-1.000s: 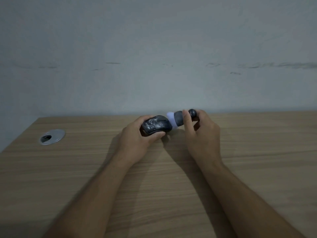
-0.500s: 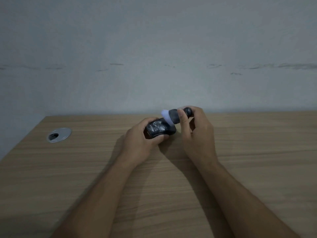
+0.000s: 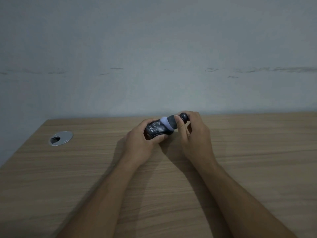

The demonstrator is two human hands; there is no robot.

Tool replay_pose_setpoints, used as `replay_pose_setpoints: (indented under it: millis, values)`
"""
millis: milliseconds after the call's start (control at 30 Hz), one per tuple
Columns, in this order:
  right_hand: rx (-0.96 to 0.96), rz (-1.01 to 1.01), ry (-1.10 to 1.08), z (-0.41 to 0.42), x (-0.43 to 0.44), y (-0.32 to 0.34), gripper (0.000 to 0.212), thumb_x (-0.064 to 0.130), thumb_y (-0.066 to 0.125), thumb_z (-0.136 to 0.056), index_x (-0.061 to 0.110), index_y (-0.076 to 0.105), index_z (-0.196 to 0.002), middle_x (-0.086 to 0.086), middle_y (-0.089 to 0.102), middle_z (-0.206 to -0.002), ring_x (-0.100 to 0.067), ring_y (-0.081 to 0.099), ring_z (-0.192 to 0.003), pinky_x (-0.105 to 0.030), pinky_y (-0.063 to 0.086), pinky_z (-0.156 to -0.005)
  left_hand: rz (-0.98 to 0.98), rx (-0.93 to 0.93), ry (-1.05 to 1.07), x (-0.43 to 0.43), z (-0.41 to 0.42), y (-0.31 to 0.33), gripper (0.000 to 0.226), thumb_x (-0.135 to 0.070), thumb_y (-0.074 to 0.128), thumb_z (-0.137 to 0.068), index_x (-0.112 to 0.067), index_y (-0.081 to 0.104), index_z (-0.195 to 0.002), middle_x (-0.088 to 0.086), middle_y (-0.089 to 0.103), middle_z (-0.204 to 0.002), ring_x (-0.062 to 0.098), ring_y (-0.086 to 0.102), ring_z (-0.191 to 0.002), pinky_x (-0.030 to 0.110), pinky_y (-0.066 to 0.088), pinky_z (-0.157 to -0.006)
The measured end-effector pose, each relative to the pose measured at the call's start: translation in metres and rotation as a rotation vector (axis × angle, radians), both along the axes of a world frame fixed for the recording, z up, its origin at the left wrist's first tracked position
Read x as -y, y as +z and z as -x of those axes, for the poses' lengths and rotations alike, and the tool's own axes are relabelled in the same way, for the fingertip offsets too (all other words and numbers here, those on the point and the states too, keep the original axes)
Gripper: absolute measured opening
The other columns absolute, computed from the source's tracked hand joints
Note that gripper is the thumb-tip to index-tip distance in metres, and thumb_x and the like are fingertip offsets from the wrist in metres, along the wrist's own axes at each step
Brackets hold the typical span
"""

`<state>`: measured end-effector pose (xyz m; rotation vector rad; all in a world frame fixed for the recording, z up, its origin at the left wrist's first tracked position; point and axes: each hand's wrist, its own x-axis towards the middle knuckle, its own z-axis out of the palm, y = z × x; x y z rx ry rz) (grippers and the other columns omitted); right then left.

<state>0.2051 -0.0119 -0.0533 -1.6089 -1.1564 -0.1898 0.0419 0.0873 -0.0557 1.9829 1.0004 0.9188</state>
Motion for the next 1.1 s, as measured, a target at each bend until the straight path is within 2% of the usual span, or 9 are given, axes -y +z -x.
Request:
replay_pose_setpoints:
  millis: [67,133,200,300,467,667,867,1000,1100]
  values:
    - [-0.021,0.044,-0.053,-0.008,-0.002,-0.005,0.015,0.03,0.068,-0.109,0.016,0.073,-0.112,0.004,0.068,-0.102,0.002,0.055,-0.076,-0.022,0.042,-0.074,0.002,0.022,0.008,-0.001,-0.001,0.0,0.06,-0.047,0.095,-0.078,-0.039,0.072,-0.133,-0.021,0.081,-0.117,0.001,0.074,-0.11,0.037,0.059,-0.105]
    - [-0.066,0.032,-0.109,-0.015,-0.001,-0.004,0.014,0.031,0.069,-0.108,0.017,0.074,-0.11,0.005,0.069,-0.1,0.008,0.055,-0.077,-0.015,0.04,-0.071,0.025,0.047,-0.003,-0.001,-0.003,0.0,0.061,-0.048,0.095,-0.078,-0.04,0.072,-0.134,-0.021,0.081,-0.117,0.0,0.075,-0.11,0.038,0.059,-0.106]
    - [-0.09,-0.027,-0.132,-0.013,0.002,0.001,0.014,0.03,0.068,-0.109,0.018,0.074,-0.111,0.005,0.071,-0.098,0.003,0.058,-0.077,-0.009,0.04,-0.07,0.031,0.033,0.0,-0.002,-0.005,0.002,0.062,-0.053,0.092,-0.077,-0.043,0.07,-0.134,-0.022,0.081,-0.116,0.002,0.076,-0.11,0.04,0.059,-0.105]
    - [0.013,-0.094,-0.077,0.0,0.001,0.008,0.014,0.027,0.069,-0.109,0.015,0.075,-0.112,0.004,0.07,-0.096,-0.008,0.061,-0.076,-0.011,0.042,-0.071,0.021,-0.004,0.018,-0.003,-0.006,0.004,0.058,-0.052,0.09,-0.079,-0.045,0.068,-0.133,-0.02,0.081,-0.114,0.007,0.076,-0.107,0.044,0.06,-0.102]
    - [0.048,-0.013,-0.094,-0.001,-0.005,-0.001,0.011,0.027,0.072,-0.107,0.016,0.075,-0.108,0.008,0.067,-0.095,0.008,0.056,-0.075,-0.007,0.039,-0.071,0.016,-0.04,-0.017,-0.006,-0.002,0.006,0.055,-0.041,0.086,-0.089,-0.039,0.065,-0.14,-0.015,0.079,-0.12,0.011,0.075,-0.11,0.042,0.06,-0.102]
    - [-0.047,-0.071,-0.136,-0.01,-0.005,0.007,0.015,0.031,0.068,-0.108,0.018,0.075,-0.109,0.005,0.07,-0.091,-0.009,0.06,-0.07,-0.021,0.042,-0.068,0.058,0.007,-0.041,-0.009,-0.001,0.01,0.051,-0.036,0.084,-0.092,-0.037,0.066,-0.141,-0.017,0.08,-0.117,0.0,0.075,-0.107,0.029,0.058,-0.099]
    - [0.043,-0.015,-0.067,0.0,-0.011,0.003,0.013,0.029,0.07,-0.108,0.016,0.075,-0.111,0.006,0.069,-0.095,-0.01,0.057,-0.07,-0.012,0.039,-0.068,0.036,0.044,-0.056,-0.01,-0.003,0.005,0.056,-0.03,0.088,-0.089,-0.03,0.068,-0.141,-0.013,0.08,-0.121,0.006,0.076,-0.109,0.036,0.062,-0.101]
    - [-0.094,0.025,-0.155,-0.022,-0.01,-0.002,0.016,0.031,0.069,-0.107,0.016,0.075,-0.108,0.002,0.073,-0.099,-0.015,0.061,-0.078,-0.034,0.051,-0.079,0.034,0.048,-0.08,-0.009,-0.002,0.006,0.057,-0.035,0.087,-0.09,-0.033,0.066,-0.143,-0.014,0.079,-0.125,0.005,0.075,-0.115,0.035,0.059,-0.107]
    - [-0.145,-0.063,-0.146,-0.023,-0.006,0.006,0.02,0.034,0.063,-0.111,0.015,0.072,-0.11,0.0,0.071,-0.095,-0.014,0.06,-0.078,-0.03,0.048,-0.075,0.051,0.042,-0.083,-0.009,-0.004,0.006,0.058,-0.032,0.088,-0.089,-0.032,0.066,-0.143,-0.012,0.079,-0.125,0.008,0.075,-0.115,0.039,0.058,-0.109]
